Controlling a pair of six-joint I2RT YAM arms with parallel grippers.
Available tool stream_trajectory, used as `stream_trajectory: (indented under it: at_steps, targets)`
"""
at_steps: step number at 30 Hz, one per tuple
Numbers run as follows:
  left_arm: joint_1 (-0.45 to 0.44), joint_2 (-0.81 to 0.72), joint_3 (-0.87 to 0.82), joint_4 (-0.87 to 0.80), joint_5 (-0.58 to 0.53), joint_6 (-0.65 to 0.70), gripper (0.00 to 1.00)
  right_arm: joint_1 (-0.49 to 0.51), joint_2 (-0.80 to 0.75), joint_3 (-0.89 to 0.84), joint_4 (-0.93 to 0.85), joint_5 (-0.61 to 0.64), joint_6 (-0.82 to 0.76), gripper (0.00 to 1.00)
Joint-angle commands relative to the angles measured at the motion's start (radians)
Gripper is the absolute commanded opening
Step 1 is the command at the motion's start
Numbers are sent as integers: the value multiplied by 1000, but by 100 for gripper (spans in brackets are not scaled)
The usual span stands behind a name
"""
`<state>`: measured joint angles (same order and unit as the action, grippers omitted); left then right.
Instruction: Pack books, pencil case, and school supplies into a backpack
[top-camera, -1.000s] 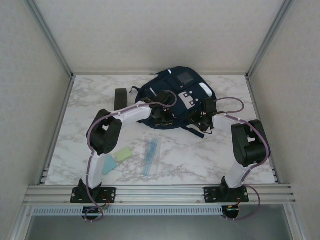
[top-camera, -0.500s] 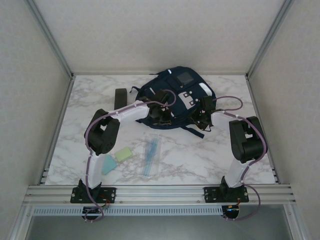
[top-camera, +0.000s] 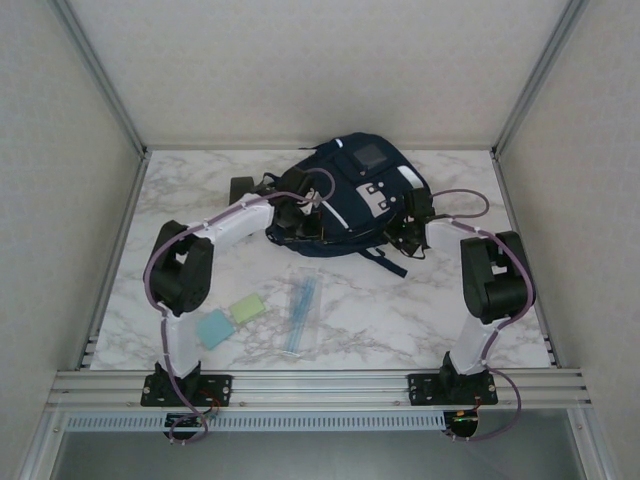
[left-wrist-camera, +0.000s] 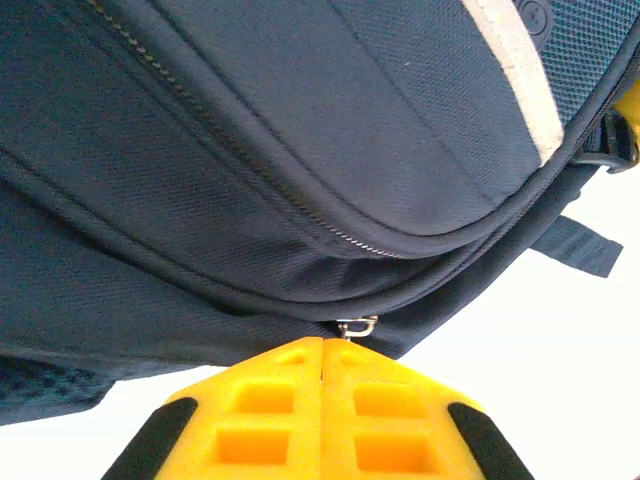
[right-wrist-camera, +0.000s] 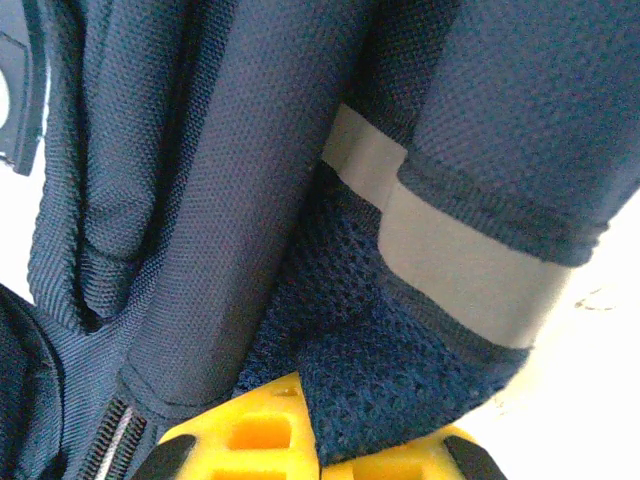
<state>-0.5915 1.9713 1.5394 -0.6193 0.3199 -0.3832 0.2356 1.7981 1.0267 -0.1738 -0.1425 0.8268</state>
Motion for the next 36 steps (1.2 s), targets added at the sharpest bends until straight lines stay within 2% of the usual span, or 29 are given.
stream_trajectory:
  at_steps: [1, 5, 10, 13, 14, 15, 17, 19, 23, 29, 30, 33, 36]
  targets:
    - [22, -63, -22, -114, -83, 112, 0, -69, -4, 46, -42, 130, -72, 0]
    - [34, -77, -22, -100, -139, 127, 0, -118, -21, 77, -81, 134, -110, 0]
    - [22, -108, -3, -34, -18, 65, 0, -131, -88, 101, -133, 94, -134, 1]
    - [-16, -116, 46, -12, 19, 41, 0, -127, -179, 78, -168, 26, -125, 30]
    - [-29, -117, 61, -5, 29, 35, 0, -124, -225, 59, -181, 5, -120, 44]
    - [-41, -114, 75, 6, 43, 28, 0, -120, -261, 42, -192, -13, -116, 52]
    - [-57, -107, 100, 19, 67, 15, 0, -108, -339, 1, -220, -60, -101, 63]
    - [-68, -99, 114, 38, 95, 7, 0, -86, -391, -37, -235, -108, -77, 67]
    - [-83, -83, 135, 50, 136, 14, 0, -1, -458, -130, -184, -182, 23, 68]
    - [-83, -86, 107, 39, 64, 31, 0, 78, -420, -167, -91, -123, 70, 66]
    - [-85, -85, 98, 48, 53, 25, 2, 79, -403, -165, -80, -116, 68, 65]
    - [-101, -60, 94, 65, 14, -12, 27, 79, -328, -150, -60, -78, 77, 64]
    - [-129, -27, 105, 89, -26, -61, 36, 79, -247, -149, 12, -62, 118, 63]
